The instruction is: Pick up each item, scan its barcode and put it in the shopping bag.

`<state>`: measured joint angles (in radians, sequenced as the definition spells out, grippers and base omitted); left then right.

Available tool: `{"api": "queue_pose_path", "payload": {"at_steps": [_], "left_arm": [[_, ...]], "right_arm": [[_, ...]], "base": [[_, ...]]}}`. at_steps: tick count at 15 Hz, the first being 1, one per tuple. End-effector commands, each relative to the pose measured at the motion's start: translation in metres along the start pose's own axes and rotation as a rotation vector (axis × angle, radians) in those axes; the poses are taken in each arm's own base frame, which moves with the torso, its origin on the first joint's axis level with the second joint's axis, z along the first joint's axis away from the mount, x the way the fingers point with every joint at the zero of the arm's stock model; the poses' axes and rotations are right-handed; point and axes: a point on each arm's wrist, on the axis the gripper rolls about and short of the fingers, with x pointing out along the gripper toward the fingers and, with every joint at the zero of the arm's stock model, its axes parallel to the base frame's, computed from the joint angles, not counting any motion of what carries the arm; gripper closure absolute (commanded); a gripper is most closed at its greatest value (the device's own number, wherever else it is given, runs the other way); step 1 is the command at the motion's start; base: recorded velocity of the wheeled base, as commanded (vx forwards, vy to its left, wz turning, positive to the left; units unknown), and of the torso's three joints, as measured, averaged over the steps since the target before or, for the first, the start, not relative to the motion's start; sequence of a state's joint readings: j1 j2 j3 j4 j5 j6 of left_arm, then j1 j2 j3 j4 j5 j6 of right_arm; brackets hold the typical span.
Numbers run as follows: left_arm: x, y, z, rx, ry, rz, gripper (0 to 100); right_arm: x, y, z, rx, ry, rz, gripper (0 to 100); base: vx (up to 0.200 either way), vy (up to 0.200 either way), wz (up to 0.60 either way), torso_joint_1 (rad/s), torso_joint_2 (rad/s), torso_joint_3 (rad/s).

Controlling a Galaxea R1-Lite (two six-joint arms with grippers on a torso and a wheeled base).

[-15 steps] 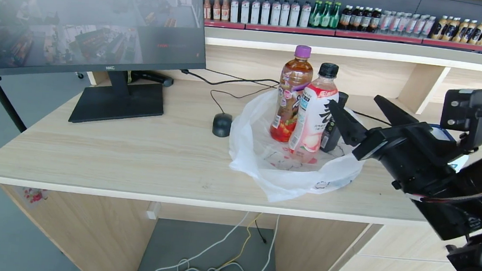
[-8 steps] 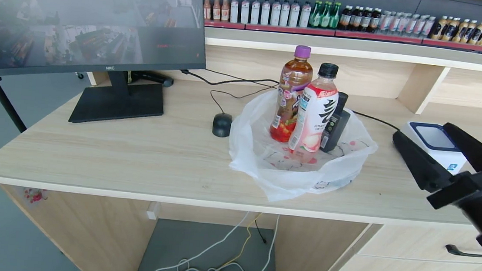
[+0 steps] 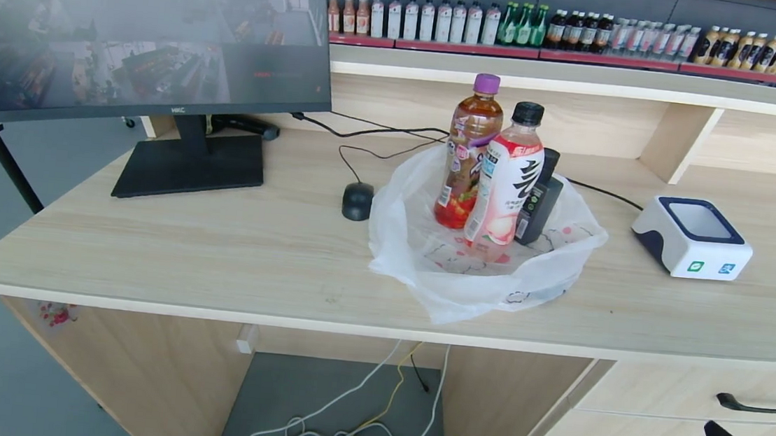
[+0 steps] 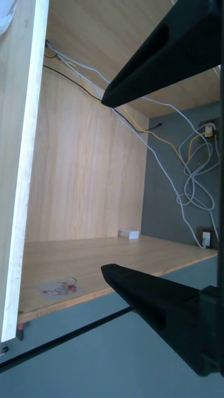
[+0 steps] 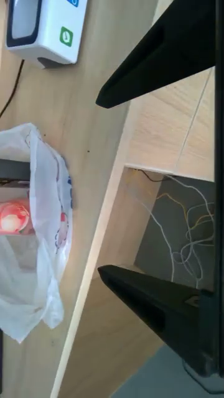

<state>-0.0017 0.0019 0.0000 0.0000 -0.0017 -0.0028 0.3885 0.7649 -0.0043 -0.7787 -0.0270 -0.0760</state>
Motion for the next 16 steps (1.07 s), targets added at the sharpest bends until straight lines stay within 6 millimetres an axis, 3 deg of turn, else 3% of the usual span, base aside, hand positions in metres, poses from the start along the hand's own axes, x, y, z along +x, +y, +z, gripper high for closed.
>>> {"api": "queue_pose_path", "payload": {"at_steps": [1,6,16], "left_arm": [[0.0,0.0,0.0,0.0,0.0,0.0,0],[0.0,0.0,0.0,-0.003,0.0,0.002,0],[0.0,0.0,0.0,-0.003,0.0,0.002,0]], "right_arm": [[-0.055,0.0,-0.02,-0.046,-0.029,0.013,0],[-0.09,0.002,-0.061,-0.046,-0.005,0.019,0],[-0.087,0.004,-0.061,0.014,0.067,-0.101,0]], "base": [[0.0,0.0,0.0,0.0,0.0,0.0],[0.0,0.0,0.0,0.0,0.0,0.0],[0.0,0.0,0.0,0.0,0.0,0.0]]}}
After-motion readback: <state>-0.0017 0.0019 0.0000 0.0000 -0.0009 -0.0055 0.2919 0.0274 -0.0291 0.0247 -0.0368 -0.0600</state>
